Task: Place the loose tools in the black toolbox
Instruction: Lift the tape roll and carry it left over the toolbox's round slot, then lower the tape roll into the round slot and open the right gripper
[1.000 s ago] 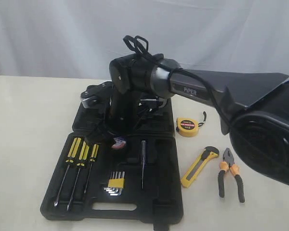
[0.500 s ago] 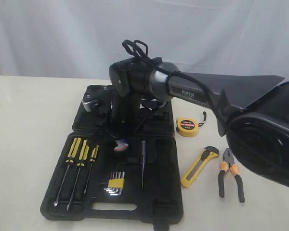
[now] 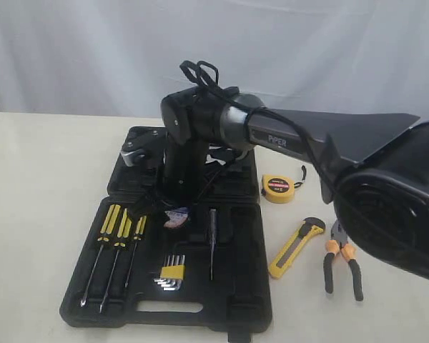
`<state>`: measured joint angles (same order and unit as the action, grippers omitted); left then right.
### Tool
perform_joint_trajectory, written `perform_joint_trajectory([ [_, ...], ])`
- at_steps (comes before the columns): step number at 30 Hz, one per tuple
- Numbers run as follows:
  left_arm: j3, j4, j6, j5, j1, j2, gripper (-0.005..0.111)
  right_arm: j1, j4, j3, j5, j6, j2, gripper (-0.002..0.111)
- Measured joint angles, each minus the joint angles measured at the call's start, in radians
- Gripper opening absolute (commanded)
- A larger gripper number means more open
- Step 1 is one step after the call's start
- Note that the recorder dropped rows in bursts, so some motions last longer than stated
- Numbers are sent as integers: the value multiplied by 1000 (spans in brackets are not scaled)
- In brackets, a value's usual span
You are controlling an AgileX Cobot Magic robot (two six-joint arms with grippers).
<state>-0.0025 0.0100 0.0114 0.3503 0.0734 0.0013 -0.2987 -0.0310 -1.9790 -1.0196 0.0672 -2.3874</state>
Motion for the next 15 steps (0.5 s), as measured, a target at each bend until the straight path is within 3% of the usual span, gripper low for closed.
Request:
perform_joint_trajectory([
  [2,0,0,0,0,0,0,0,0,4,0,2,0,7,68],
  [7,0,0,0,0,0,0,0,0,21,4,-5,-4,57,36],
  [10,0,0,0,0,0,0,0,0,23,4,-33,-4,95,0],
  [15,0,0,0,0,0,0,0,0,23,4,-79,-7,98,-1],
])
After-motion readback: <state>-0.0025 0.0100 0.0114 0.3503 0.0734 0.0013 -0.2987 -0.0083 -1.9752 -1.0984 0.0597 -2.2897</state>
